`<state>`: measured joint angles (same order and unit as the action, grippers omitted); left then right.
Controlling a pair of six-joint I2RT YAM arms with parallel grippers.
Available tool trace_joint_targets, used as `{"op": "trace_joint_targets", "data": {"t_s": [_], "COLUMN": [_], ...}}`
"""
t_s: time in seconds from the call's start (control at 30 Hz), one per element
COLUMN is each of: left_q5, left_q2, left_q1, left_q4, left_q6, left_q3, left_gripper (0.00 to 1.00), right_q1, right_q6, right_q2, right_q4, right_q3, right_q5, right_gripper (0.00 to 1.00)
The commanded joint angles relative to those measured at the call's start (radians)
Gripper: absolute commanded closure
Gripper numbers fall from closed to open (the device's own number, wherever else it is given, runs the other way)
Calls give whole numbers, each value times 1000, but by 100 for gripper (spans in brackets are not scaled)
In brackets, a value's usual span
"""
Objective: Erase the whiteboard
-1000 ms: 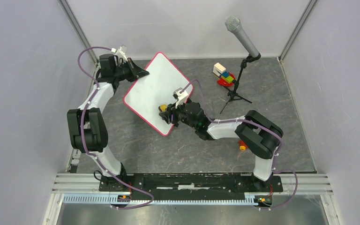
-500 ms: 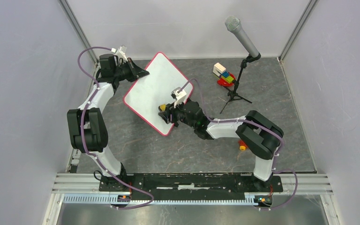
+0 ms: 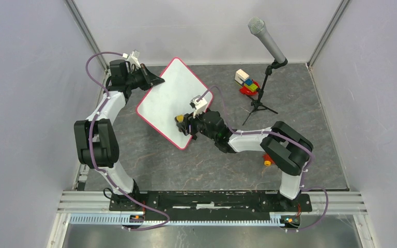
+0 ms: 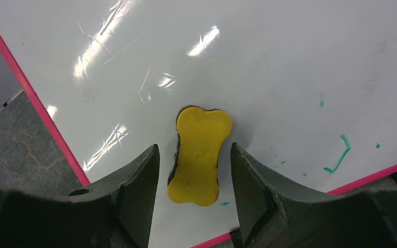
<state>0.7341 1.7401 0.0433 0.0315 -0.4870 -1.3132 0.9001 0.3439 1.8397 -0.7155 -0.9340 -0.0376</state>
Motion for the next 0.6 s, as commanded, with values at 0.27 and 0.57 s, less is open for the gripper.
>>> {"op": "trace_joint_targets", "data": {"t_s": [0.27, 0.57], "left_q5": [13, 10], "left_q2": [-15, -7], "left_q1": [-19, -18], "left_q4": [71, 77], "left_q6": [-41, -30], "left_q3": [20, 17], "left_gripper": [98, 98], "right_q1": [-11, -69], "right_q6": [32, 118], "right_q2": [70, 93], "right_q4": [-6, -88], "right_q3": [-63, 15], "right_q5": [9, -59], "right_gripper": [62, 69]}}
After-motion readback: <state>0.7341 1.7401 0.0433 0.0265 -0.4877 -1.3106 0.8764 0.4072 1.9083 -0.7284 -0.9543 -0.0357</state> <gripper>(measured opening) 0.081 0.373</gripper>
